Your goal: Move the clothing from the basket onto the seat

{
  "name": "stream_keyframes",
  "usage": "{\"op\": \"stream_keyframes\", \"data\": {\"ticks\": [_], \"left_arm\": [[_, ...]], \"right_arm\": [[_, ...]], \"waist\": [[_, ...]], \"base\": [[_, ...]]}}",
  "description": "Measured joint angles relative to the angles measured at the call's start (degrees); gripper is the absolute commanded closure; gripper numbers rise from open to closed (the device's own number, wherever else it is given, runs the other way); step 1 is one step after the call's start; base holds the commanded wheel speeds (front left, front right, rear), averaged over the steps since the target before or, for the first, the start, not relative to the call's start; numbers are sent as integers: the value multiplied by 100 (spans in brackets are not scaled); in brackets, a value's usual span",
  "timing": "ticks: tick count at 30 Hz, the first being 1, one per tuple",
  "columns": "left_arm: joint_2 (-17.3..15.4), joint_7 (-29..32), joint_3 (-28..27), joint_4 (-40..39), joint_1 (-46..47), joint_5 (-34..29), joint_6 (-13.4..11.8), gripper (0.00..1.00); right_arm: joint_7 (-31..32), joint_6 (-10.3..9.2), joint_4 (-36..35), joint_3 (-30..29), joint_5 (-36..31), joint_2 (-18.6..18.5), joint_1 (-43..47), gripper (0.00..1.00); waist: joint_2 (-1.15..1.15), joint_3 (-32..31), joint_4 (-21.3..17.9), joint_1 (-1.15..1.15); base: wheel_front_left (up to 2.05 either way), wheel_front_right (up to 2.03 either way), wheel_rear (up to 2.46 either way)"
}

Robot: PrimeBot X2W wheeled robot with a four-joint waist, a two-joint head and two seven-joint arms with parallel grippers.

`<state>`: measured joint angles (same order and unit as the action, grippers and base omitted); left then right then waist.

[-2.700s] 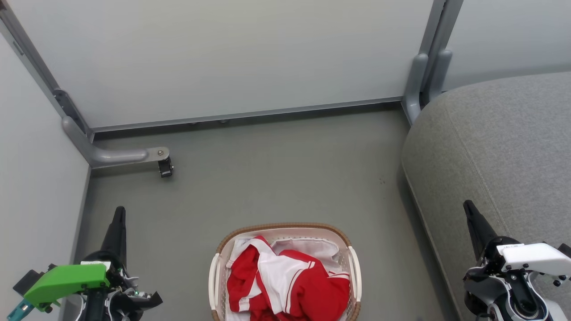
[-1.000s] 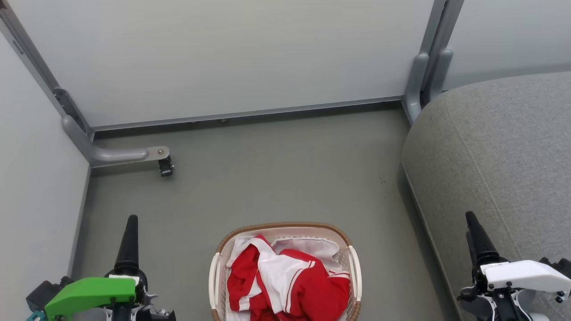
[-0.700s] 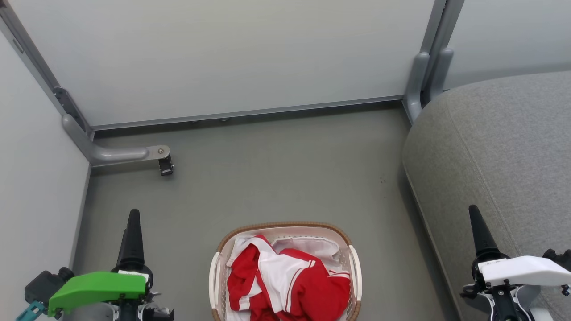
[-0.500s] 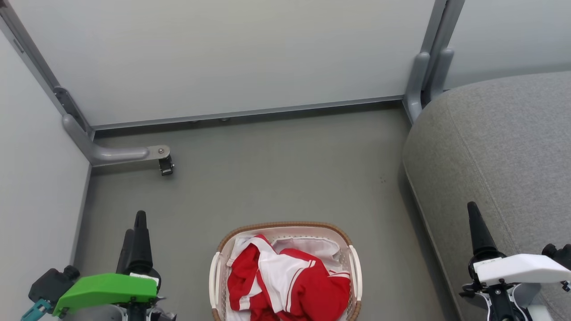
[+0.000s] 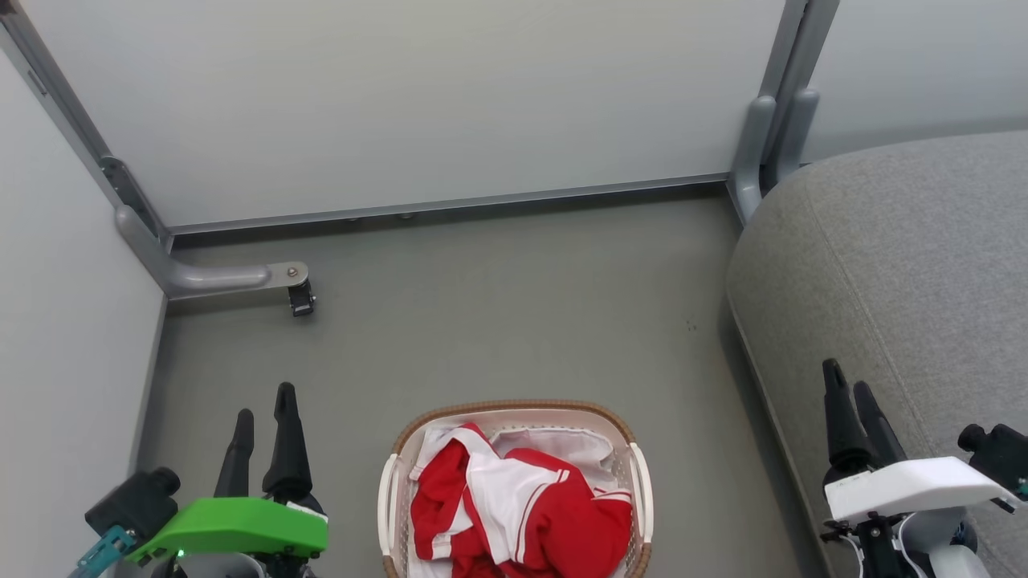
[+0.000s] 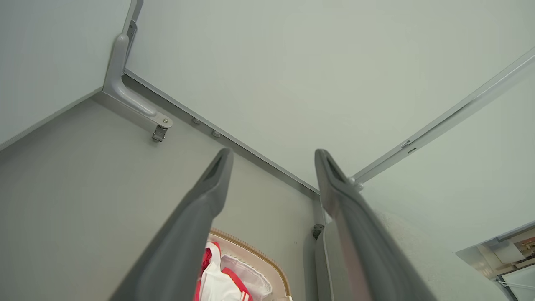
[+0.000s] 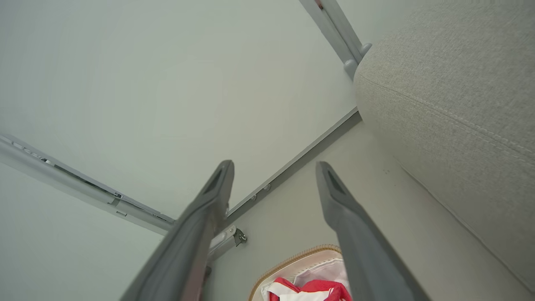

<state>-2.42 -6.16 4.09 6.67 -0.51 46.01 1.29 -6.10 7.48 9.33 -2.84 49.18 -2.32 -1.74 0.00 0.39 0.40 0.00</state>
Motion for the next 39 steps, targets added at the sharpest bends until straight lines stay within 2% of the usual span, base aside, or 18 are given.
{"op": "stream_keyframes", "data": {"ticks": [18,39], "left_arm": [[-5,-277,227,10,-151,-1315,-175,0],[-15,-553,471,113,-296,-2452,-283,0]], "right_arm": [[-272,0,23,358,-1543,-11,104,0],[-555,0,181,542,-2598,-26,140,0]], "waist": [[0,-18,19,0],[0,-33,57,0]], "base": [[0,0,0],[0,0,0]]}}
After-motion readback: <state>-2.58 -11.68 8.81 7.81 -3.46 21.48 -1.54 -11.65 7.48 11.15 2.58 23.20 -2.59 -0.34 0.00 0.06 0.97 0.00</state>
